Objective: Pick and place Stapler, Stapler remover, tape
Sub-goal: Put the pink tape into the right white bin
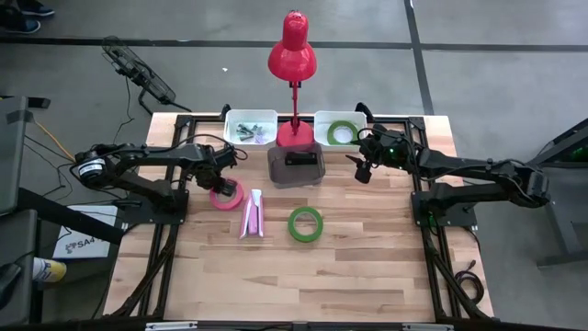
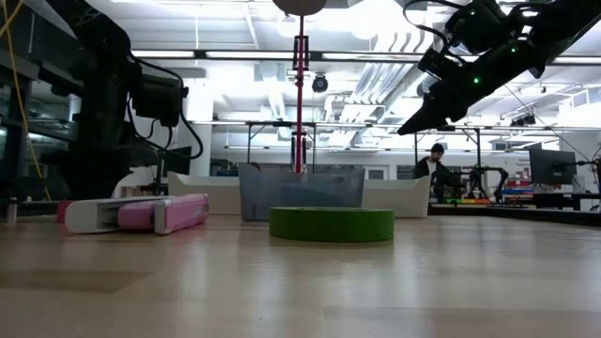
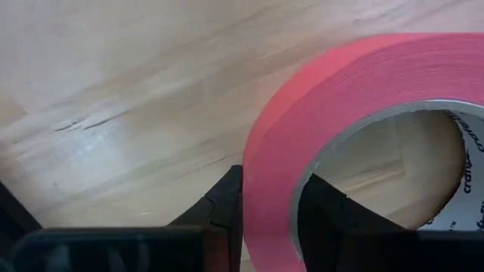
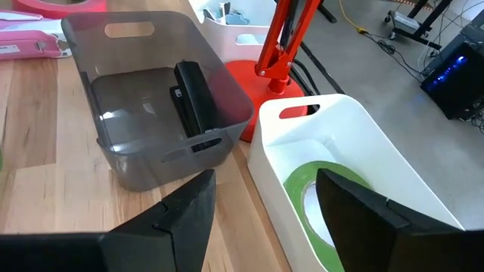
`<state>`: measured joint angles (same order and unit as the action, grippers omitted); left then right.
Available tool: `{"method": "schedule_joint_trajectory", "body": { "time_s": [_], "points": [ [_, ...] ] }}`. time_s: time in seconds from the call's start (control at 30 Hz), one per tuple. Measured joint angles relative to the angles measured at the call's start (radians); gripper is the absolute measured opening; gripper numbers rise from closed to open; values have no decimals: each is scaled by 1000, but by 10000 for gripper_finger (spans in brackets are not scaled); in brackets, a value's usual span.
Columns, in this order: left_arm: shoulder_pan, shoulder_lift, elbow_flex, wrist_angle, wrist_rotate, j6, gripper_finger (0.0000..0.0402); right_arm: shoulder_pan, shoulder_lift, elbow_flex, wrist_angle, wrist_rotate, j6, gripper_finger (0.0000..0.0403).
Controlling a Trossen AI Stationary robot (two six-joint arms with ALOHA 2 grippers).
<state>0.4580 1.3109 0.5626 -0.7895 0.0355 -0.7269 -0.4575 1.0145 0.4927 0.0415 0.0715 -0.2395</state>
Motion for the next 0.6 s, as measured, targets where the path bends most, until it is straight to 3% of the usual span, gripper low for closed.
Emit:
{"method": "schedule_joint_trajectory", "body": {
  "time_s": [0.6],
  "points": [
    [-1, 3, 82, -54, -70, 95, 81, 0, 0, 0, -1, 0, 22, 220]
  ]
}}
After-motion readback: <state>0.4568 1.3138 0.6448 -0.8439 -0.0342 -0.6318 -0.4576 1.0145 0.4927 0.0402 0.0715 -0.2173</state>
